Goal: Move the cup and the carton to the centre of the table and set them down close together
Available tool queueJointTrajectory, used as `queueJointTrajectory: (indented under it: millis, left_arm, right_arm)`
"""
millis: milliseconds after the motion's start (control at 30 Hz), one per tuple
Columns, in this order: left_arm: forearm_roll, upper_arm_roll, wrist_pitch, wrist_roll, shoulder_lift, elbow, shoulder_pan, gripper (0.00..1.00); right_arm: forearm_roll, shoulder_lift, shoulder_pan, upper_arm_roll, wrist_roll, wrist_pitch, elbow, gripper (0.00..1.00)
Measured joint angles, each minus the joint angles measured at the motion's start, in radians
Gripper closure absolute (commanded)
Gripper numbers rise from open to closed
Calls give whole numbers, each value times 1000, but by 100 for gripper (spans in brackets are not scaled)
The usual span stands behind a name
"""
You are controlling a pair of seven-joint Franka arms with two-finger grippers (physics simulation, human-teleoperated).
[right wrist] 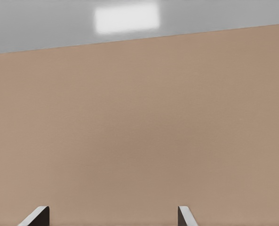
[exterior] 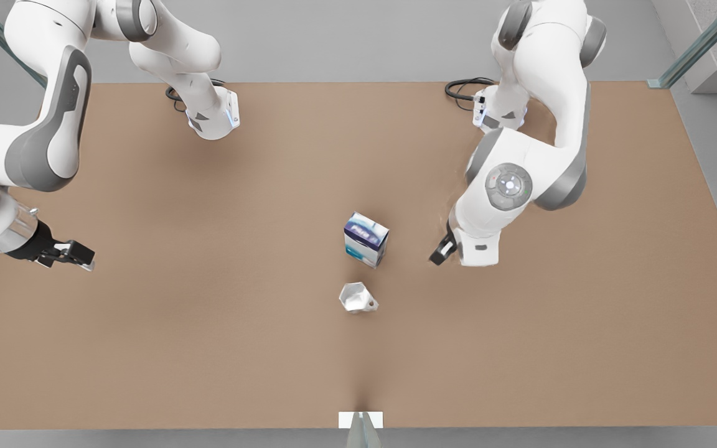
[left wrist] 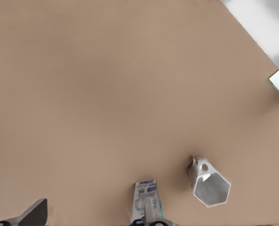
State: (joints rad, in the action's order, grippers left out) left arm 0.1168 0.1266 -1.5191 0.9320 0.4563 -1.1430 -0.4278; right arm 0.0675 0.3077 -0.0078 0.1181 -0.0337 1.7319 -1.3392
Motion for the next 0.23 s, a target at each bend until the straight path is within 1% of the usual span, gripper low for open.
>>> queueJointTrajectory:
  millis: [33,67,100,133,167,233]
  left_arm:
    - [-1,11,3,-333,-77,-40,157,0]
    - [-4,8,-3,-660,-117,-74,212,0]
    - [-15,-9,-35,-747,-174,-157,244,0]
    - [-48,-52,-102,-755,-241,-272,250,0]
    - [-77,-58,-113,-754,-260,-295,243,0]
    - [-113,-58,-107,-756,-252,-296,254,0]
  right_arm:
    - [0,2,-1,0,0,0,0,0]
    - [0,2,-1,0,0,1,0,0]
    - [0,1,0,-1,0,6,0,0]
    - [1,1,0,-2,1,5,0,0]
    - [0,1,0,-2,0,5,0,0]
    - [0,-5,5,-2,0,4,6,0]
